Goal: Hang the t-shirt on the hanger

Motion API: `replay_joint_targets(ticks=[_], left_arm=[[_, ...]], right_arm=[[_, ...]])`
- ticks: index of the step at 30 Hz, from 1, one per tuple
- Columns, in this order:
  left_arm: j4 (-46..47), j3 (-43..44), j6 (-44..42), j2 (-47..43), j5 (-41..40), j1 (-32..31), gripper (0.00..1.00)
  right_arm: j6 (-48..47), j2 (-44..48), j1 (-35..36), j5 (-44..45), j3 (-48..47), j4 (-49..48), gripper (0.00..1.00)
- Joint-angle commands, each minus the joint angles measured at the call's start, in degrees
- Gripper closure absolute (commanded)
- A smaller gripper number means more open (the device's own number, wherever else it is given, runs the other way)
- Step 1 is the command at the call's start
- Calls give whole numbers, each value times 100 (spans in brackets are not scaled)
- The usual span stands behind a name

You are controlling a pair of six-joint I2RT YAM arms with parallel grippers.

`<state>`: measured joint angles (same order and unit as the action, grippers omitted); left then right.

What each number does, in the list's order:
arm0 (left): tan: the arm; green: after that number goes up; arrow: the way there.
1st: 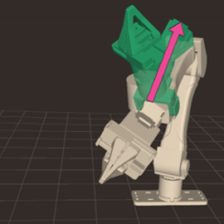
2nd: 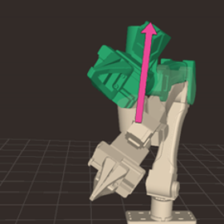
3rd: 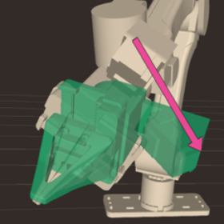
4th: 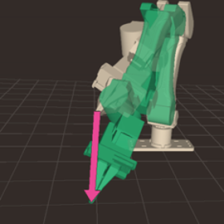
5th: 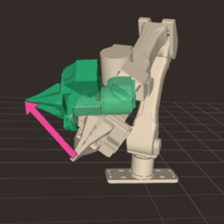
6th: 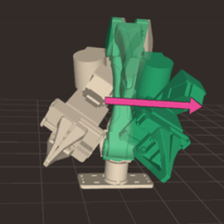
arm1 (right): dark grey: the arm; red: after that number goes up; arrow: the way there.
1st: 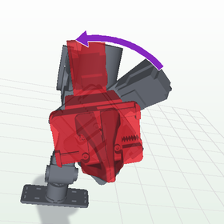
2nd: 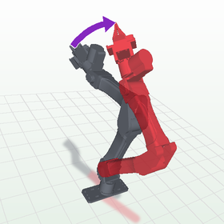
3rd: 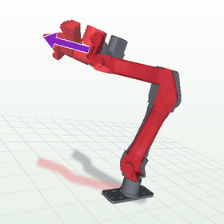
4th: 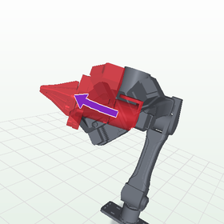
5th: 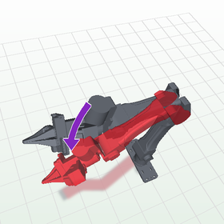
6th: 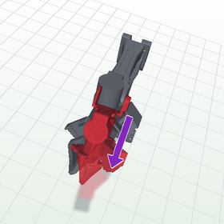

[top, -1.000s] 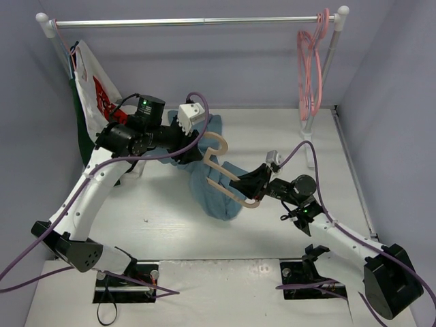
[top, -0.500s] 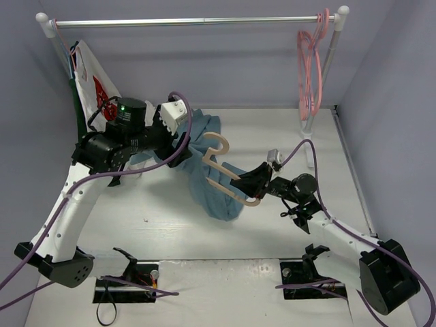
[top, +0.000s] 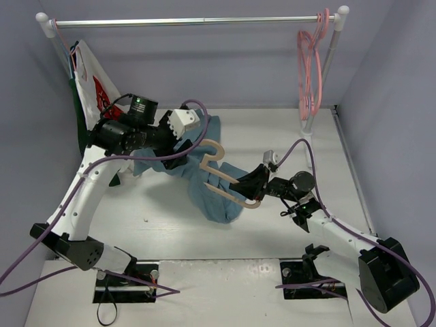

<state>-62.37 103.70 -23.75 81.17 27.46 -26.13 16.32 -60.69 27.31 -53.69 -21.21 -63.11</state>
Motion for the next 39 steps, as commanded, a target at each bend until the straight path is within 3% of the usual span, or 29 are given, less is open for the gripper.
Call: replay_joint_targets(ticks=[1, 9, 12, 15, 24, 39], left_arm=[[-258, 221, -490, 74, 452, 47, 32], [-399, 2, -649, 286, 927, 64, 35], [-408, -104, -692, 277, 1067, 90, 52], [-504, -262, -789, 190, 1444, 126, 60], [-495, -667, -921, 40, 1894, 257, 65], [-724, -922, -1255, -57, 2289, 407, 64]], right_arm=[[-129, 22, -33, -273, -471, -641, 100], [-181, -84, -42, -432, -612, -492, 100], [-208, -128, -68, -475, -647, -430, 100], [-182, -198, -120, -528, -691, -421, 100], [-146, -268, -200, -915, -928, -369, 100], [-50, -189, -490, -1222, -1192, -228, 100]])
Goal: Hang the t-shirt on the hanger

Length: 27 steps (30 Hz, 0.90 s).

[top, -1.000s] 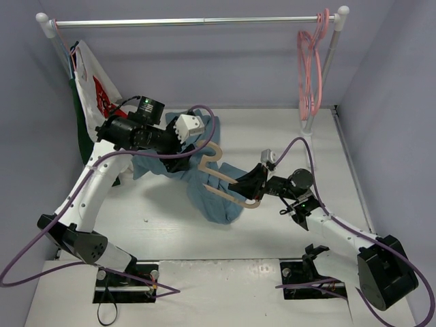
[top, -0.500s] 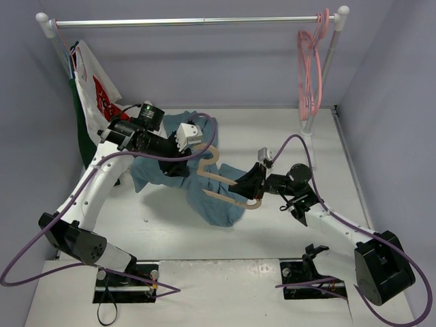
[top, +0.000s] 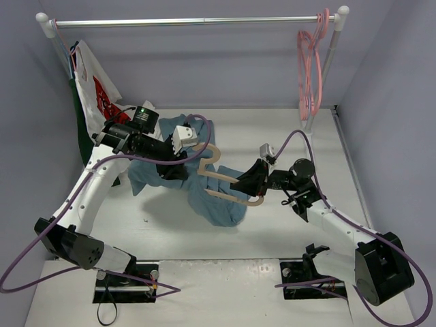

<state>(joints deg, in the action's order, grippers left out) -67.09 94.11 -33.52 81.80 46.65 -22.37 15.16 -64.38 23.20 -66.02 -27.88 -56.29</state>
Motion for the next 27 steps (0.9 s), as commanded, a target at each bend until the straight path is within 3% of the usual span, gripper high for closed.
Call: replay_joint_targets(ticks=[1, 8, 11, 16, 20, 23, 24, 27], left_arm=[[-304, 46, -287, -112, 379, 31, 64], [-366, 73, -340, -76, 397, 31, 66], [-340, 90, -322, -111, 397, 40, 73], [-270, 117, -235, -120, 362, 40, 98], [-138, 73, -138, -173, 283, 57, 100], [63, 38, 20, -269, 196, 75, 100], [134, 3, 125, -305, 160, 92, 100], [494, -155, 301, -498, -59, 101, 100]], right_arm=[[49, 180, -88, -7, -552, -849, 100], [-66, 207, -123, -69, -640, -629, 100], [-66, 189, -123, -60, -631, -620, 100], [-74, 119, -149, 27, -649, -576, 100], [-118, 110, -237, 220, -684, -374, 100], [-145, 145, -316, 519, -710, -138, 82], [-171, 145, -334, 668, -736, -67, 65], [-320, 162, -387, 941, -972, 512, 48]])
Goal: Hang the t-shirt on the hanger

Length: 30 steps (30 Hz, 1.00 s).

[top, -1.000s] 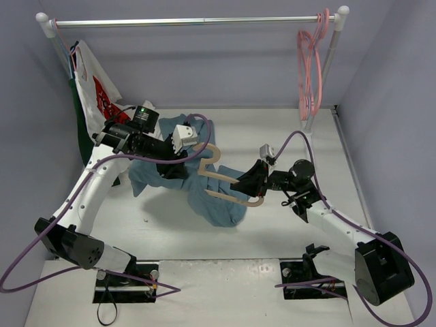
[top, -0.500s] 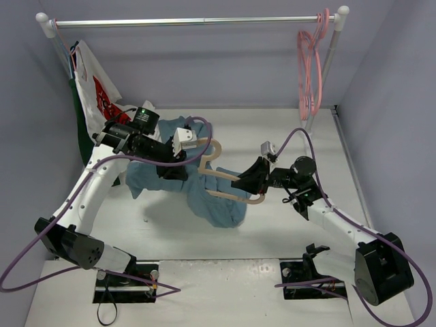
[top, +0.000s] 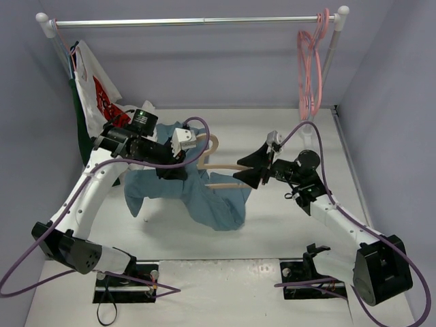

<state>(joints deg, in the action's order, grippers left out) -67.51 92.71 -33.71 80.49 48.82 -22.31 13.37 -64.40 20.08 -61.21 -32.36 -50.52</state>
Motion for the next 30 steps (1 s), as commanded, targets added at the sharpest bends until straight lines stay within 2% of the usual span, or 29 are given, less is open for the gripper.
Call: replay_joint_targets(ticks=[1, 3, 4, 8, 11, 16, 20, 23, 25, 28, 29, 30], left_arm=[[615, -59, 435, -480, -337, 95, 100], [948, -243, 619, -604, -582, 103, 100], [1054, -314, 673, -718, -671, 104, 100], [1380, -490, 849, -912, -1014, 95, 100], [1642, -753, 1024, -1087, -1120, 104, 100], [2310, -1351, 1393, -1596, -1269, 104, 100], [2636, -1720, 1753, -1913, -1383, 95, 100], [2917, -2098, 2052, -2203, -1576, 95, 100], [3041, -2423, 2246, -2431, -1638, 95, 100], [3340, -2827, 2606, -2669, -1814, 95, 100], [3349, -2898, 2711, -2713, -1832, 95, 100], [3358, -2968, 2834, -2792, -1849, 95, 100]], right_arm=[[-263, 165, -74, 765, -613, 155, 45], [-387, 182, -74, 1136, -911, 796, 39], [-474, 191, -74, 1616, -1017, 1007, 38], [-449, 340, -74, 2795, -1509, 2008, 34], [-187, 455, -56, 3175, -1765, 2510, 36], [-44, 516, 372, 3159, -1600, 3284, 45], [315, 622, 900, 3571, -1055, 3338, 50], [736, 578, 1392, 4159, -817, 3417, 62], [1183, 534, 1577, 4475, -720, 3391, 64], [1641, 464, 1947, 4976, -500, 3208, 61], [1686, 437, 2043, 5065, -447, 3111, 54], [1730, 394, 2210, 5110, -334, 3014, 52]])
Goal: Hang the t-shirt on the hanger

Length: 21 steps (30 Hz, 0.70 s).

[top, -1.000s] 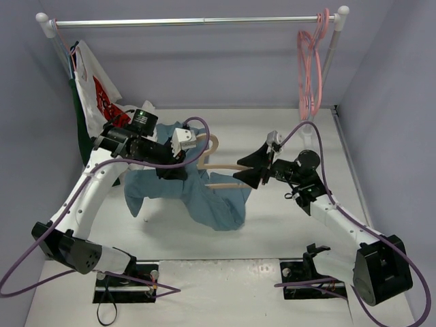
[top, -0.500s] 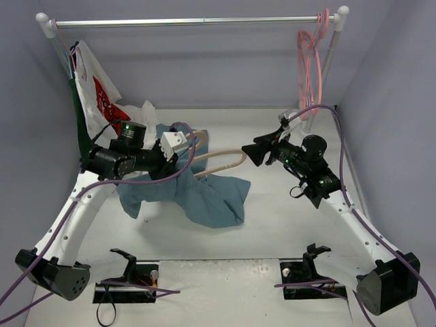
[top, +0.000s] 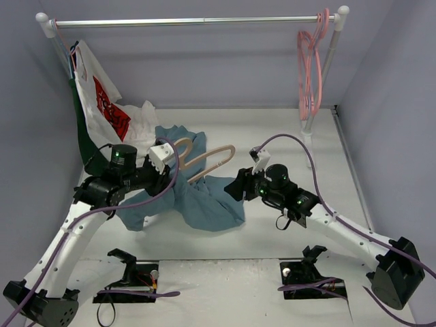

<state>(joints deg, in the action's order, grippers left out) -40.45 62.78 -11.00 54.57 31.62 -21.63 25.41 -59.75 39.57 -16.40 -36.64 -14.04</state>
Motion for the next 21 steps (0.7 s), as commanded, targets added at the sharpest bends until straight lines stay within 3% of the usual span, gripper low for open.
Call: replay_joint_targets(ticks=[1, 5, 15, 21], left_arm=[[669, -125, 634, -244, -129, 27, 100], [854, -521, 924, -499, -129, 27, 100], [1021, -1092, 1442, -842, -68, 18, 100], [968, -1268, 1628, -798, -261, 18, 100]], right_arm=[[553, -107, 322, 673, 148, -826, 50], [570, -528, 429, 359, 386, -1389, 43], [957, -1741, 710, 271, 316, -2295, 42], [580, -2286, 850, -319, 263, -2200, 39]])
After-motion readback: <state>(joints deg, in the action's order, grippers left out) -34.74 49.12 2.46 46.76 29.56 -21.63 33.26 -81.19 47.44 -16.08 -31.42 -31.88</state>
